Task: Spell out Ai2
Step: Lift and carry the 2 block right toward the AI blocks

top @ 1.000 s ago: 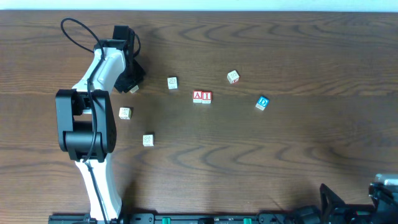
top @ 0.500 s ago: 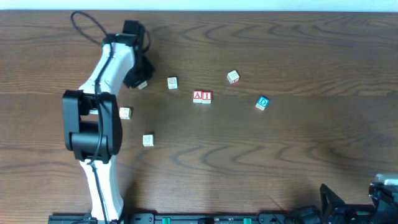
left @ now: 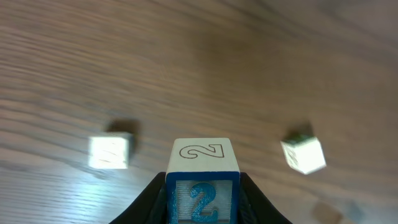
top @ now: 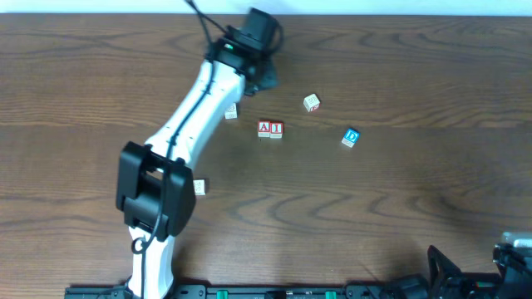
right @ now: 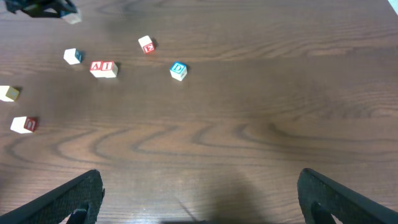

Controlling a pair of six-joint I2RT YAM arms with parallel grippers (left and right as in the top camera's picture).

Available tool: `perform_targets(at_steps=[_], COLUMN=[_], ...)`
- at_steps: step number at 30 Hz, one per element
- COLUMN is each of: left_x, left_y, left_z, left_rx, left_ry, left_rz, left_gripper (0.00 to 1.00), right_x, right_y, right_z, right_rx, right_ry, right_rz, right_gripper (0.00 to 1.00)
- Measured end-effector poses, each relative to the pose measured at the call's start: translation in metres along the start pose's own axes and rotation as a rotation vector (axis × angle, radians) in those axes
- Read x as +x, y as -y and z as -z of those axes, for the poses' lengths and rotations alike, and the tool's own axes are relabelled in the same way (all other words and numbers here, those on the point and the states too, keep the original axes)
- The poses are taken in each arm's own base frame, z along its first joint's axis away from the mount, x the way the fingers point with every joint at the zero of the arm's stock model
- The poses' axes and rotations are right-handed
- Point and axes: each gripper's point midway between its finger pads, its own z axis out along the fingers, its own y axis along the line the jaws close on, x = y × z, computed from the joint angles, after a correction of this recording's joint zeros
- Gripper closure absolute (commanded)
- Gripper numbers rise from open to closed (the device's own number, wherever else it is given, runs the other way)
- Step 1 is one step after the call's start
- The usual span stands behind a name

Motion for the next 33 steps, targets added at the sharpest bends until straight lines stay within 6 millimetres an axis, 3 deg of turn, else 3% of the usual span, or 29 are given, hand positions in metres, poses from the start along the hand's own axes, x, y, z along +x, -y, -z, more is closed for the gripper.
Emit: perform_targets(at_steps=[4,10,17,26,33], left_x=[0.025,0.04,0.048,0.072,0.083], left_y=[0.034,0.052,0.058,0.044,0.051], left_z=[0.004,0.007,0.005,-0.023,-0.022], left_rx=[0.034,0.053,0.053,-0.016,-0.015], left_ry=[-0.016,-0.023,-0.033,-0.129,-0.143], left_rz=[-0.086,-0.165,-0.22,-0.267,-0.283], left_gripper=[0.95,0.95,0.95,0.95,0.95], right_x=[0.0,0.0,0.0,0.0,0.0], right_y=[0.0,0.0,0.0,0.0,0.0], right_z=[0.0,0.0,0.0,0.0,0.0], right_rx=[0.0,0.0,0.0,0.0,0.0], right_ry=[0.0,0.0,0.0,0.0,0.0], right_rz=[0.0,0.0,0.0,0.0,0.0], right_gripper=[0.01,0.01,0.01,0.01,0.01])
